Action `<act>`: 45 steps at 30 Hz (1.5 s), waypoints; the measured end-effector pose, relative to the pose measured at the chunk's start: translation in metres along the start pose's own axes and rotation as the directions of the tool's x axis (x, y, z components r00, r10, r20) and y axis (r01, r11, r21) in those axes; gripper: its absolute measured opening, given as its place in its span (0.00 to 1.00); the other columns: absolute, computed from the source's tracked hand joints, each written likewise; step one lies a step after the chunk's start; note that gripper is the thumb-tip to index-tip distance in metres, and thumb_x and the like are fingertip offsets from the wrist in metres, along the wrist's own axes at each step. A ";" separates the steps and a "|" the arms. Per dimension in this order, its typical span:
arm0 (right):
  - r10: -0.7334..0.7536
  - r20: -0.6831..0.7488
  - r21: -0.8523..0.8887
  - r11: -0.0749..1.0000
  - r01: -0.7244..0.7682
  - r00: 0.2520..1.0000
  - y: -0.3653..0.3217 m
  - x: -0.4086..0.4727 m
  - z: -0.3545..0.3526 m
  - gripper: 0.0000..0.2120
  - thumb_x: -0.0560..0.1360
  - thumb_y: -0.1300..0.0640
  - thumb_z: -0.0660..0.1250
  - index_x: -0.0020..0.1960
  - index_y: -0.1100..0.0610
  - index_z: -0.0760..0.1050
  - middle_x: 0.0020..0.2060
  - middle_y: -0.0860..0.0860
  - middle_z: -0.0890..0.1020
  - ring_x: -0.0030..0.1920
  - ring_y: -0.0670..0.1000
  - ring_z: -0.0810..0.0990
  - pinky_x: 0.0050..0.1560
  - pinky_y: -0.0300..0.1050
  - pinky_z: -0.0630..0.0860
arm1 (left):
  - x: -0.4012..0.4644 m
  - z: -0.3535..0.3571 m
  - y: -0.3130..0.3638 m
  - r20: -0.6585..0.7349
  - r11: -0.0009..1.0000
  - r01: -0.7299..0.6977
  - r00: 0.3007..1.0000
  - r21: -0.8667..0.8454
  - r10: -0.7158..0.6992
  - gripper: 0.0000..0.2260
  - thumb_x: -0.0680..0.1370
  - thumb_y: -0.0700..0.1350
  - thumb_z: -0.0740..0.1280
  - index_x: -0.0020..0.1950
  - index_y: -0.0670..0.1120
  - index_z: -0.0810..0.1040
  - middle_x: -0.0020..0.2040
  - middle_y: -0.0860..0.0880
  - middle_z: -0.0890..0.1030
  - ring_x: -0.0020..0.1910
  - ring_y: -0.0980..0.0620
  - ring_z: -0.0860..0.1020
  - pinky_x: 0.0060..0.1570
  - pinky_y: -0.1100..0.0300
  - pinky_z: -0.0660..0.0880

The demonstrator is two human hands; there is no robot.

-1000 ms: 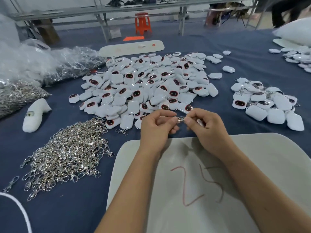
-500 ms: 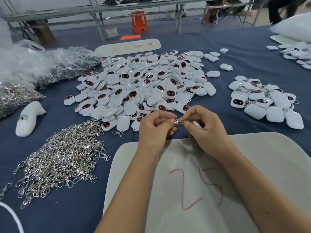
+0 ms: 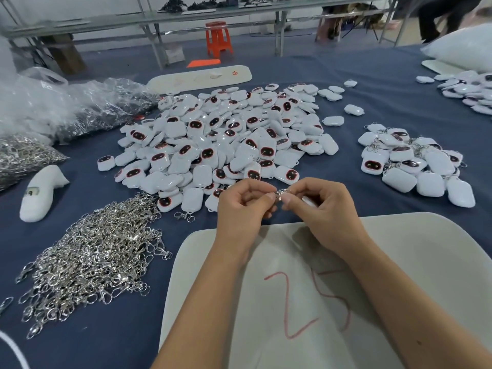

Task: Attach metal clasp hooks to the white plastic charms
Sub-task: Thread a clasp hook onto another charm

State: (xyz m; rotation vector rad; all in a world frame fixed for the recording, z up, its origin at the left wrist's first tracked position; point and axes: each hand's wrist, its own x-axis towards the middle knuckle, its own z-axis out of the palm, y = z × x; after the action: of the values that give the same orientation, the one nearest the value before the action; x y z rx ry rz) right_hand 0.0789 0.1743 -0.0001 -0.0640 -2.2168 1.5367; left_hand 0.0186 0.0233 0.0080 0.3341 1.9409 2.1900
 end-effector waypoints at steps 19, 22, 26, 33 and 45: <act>0.027 -0.077 0.100 0.995 -0.019 0.997 0.002 0.002 -0.003 0.09 0.76 0.64 0.75 0.42 0.52 0.85 0.37 0.46 0.86 0.38 0.41 0.80 0.43 0.31 0.74 | -0.001 0.002 -0.004 0.051 0.973 -0.133 0.991 0.187 0.126 0.08 0.74 0.30 0.71 0.42 0.42 0.82 0.35 0.50 0.81 0.34 0.53 0.75 0.39 0.52 0.77; 0.056 -0.133 0.103 0.994 -0.043 0.989 0.005 0.003 -0.002 0.08 0.75 0.62 0.77 0.41 0.50 0.86 0.37 0.47 0.87 0.38 0.43 0.81 0.44 0.34 0.75 | -0.001 0.002 -0.003 0.023 0.976 -0.119 0.993 0.180 0.116 0.09 0.74 0.30 0.71 0.41 0.44 0.82 0.34 0.51 0.81 0.33 0.53 0.75 0.36 0.57 0.76; 0.132 -0.091 0.145 0.982 -0.118 0.987 0.008 0.004 -0.005 0.03 0.73 0.55 0.79 0.43 0.50 0.86 0.35 0.51 0.85 0.34 0.54 0.74 0.40 0.48 0.71 | 0.000 0.001 -0.003 -0.053 0.987 -0.098 0.993 0.130 0.106 0.11 0.74 0.29 0.70 0.40 0.44 0.82 0.34 0.47 0.81 0.33 0.52 0.75 0.34 0.61 0.76; 0.117 -0.093 0.144 0.984 -0.103 0.989 0.005 0.002 -0.007 0.08 0.74 0.62 0.79 0.48 0.51 0.85 0.40 0.48 0.88 0.41 0.43 0.84 0.48 0.38 0.76 | 0.001 -0.002 -0.005 -0.095 0.985 -0.103 0.989 0.140 0.117 0.10 0.74 0.29 0.70 0.41 0.44 0.81 0.38 0.46 0.82 0.37 0.51 0.76 0.39 0.57 0.76; -0.189 -0.172 -0.294 0.947 0.133 0.967 -0.003 -0.005 0.005 0.12 0.72 0.68 0.78 0.51 0.56 0.83 0.41 0.43 0.87 0.45 0.43 0.86 0.52 0.44 0.81 | -0.004 0.004 -0.010 0.102 0.850 -0.303 0.952 0.431 0.287 0.06 0.75 0.35 0.72 0.43 0.46 0.82 0.37 0.54 0.81 0.39 0.57 0.78 0.39 0.69 0.71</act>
State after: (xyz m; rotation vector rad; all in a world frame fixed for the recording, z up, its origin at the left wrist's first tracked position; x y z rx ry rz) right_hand 0.0822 0.1678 -0.0001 -0.1130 -2.2025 1.0726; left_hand 0.0235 0.0273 -0.0014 0.7829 2.5032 1.8493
